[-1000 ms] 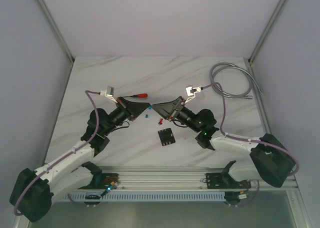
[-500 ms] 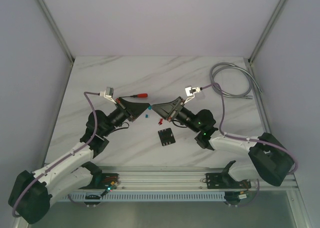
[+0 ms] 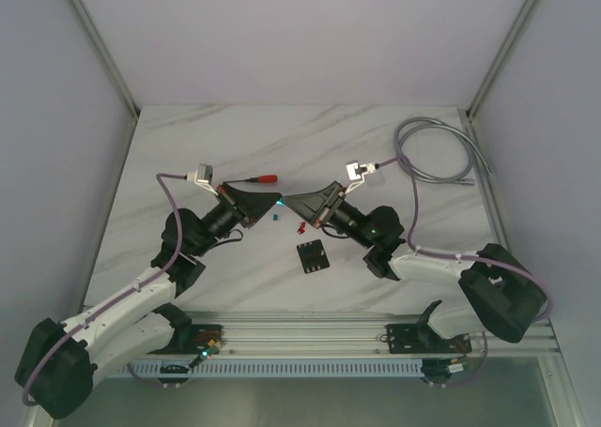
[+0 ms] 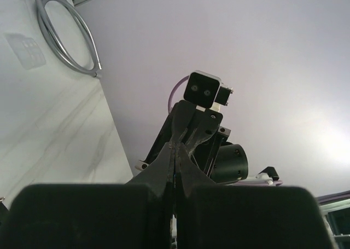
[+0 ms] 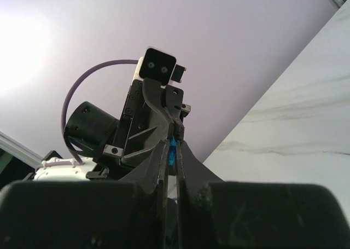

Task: Snap on the fuse box
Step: Pick up the fuse from the center of the board.

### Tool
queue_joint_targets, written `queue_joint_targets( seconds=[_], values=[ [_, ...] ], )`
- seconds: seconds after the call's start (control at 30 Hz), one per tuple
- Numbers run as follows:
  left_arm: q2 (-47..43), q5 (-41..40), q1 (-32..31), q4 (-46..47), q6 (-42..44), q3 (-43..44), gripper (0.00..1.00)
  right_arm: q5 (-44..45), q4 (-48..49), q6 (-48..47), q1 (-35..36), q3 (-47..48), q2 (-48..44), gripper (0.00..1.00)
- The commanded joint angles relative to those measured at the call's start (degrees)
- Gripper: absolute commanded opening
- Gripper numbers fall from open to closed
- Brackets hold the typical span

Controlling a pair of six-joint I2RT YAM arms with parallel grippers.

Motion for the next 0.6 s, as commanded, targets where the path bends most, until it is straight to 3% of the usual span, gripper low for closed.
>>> queue_joint_targets(
  seconds=[0.0,0.1,0.27,0.57],
  values=[
    [-0.1,-0.7,-0.6,3.4,-1.2,-0.7,0.00,-1.7,4.3,0.2,0.7,1.4,0.6,0.06],
    [-0.4,-2.0,-0.6,2.6,-0.7,-1.5,0.08,-1.7,2.7,-0.1,0.7,1.3,0.3,0.00],
    [-1.8,-4.6,-0.6,-0.3,2.1,-2.8,0.23,-1.5,-7.2,-3.7,0.3,2.1,-2.8,0.00],
    [-6.1,-10.0,1.4,-13.3,11.8,-4.2,0.50,3.4,-47.4,-16.5,-0.4,11.0,-9.0,0.00]
  ],
)
